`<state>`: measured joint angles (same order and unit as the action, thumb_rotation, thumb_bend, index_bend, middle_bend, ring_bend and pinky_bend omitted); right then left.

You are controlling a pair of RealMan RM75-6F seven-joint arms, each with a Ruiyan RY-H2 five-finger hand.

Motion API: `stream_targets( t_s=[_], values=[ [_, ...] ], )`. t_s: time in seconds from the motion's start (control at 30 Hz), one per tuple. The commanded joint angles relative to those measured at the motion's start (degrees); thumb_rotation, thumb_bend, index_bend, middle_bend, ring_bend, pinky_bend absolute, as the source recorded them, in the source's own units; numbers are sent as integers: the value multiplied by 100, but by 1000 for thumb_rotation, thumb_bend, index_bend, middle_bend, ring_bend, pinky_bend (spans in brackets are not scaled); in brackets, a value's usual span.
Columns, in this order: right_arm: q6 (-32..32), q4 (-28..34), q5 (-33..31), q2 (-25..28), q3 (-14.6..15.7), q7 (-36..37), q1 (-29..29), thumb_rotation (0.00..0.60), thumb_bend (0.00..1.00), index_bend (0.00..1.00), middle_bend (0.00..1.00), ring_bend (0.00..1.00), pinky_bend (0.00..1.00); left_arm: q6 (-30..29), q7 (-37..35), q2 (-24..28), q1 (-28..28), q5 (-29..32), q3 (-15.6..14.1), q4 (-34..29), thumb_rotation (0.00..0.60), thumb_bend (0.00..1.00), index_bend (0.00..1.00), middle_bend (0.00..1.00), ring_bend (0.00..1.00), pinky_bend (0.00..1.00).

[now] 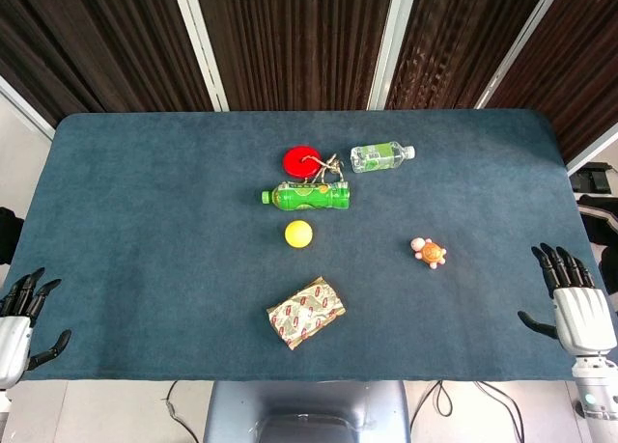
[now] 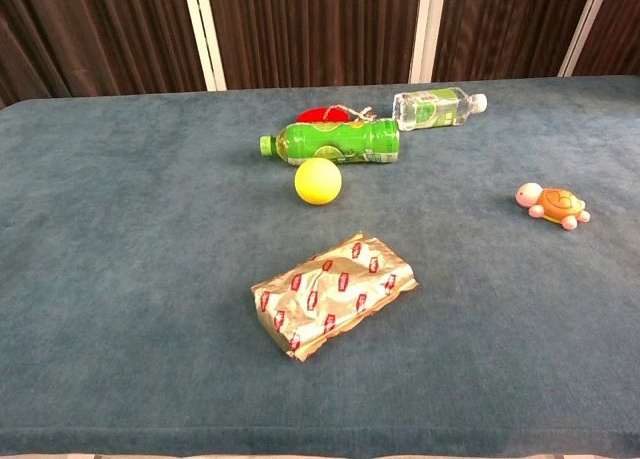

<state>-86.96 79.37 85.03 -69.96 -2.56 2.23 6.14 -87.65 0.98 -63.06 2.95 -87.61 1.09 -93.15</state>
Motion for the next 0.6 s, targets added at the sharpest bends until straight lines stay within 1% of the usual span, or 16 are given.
stream_targets(
  t_s=[0.03,0.2,0.23,0.27,0.3,0.33,0.37,0.4,0.43,0.5,0.6],
  values=[
    [-8,-7,-5,-11,-19,28,-15,600,98,131,153,80,231,20,22,0,12,-15,-6,-1,600,293,160,0,24,206],
    [-31,-68,14,-48,-39,108,-35,600,99,150,153,81,231,39,38,6,28,-45,-14,-33,600,293,160,0,24,206],
    [-2,-74,6,-59,-38,142,-37,600,99,155,153,95,232,26,27,1,42,-92,-11,-33,600,293,160,0,24,206],
    [43,-43,35,-57,-41,158,-2,600,99,163,153,135,244,54,7,-11,79,-136,-8,-10,600,293,161,0,24,206],
    [80,-24,31,-49,-60,119,27,600,99,183,153,226,295,80,-9,-12,99,-141,-5,4,600,293,161,0,24,206],
    [143,-4,14,-37,-97,13,79,600,99,218,157,378,407,113,-14,-8,118,-137,-3,6,600,293,161,0,24,206],
    [194,2,-16,-41,-138,-97,124,600,99,240,166,471,491,132,-19,-6,125,-129,-4,8,600,293,161,0,24,206],
    [276,-6,-69,-71,-204,-245,199,600,99,268,193,610,632,133,-30,-1,118,-136,-19,6,600,293,161,0,24,207],
    [355,-30,-108,-107,-256,-339,269,600,99,284,220,692,713,121,-35,3,108,-147,-30,5,600,293,161,0,24,208],
    [548,-119,-203,-210,-375,-486,439,600,98,312,255,772,787,85,-42,13,88,-177,-47,-3,600,293,161,0,24,208],
    [827,-497,-214,-498,-566,-538,796,600,104,396,316,860,874,10,-92,30,61,-217,-50,5,600,293,162,0,24,208]
  ],
)
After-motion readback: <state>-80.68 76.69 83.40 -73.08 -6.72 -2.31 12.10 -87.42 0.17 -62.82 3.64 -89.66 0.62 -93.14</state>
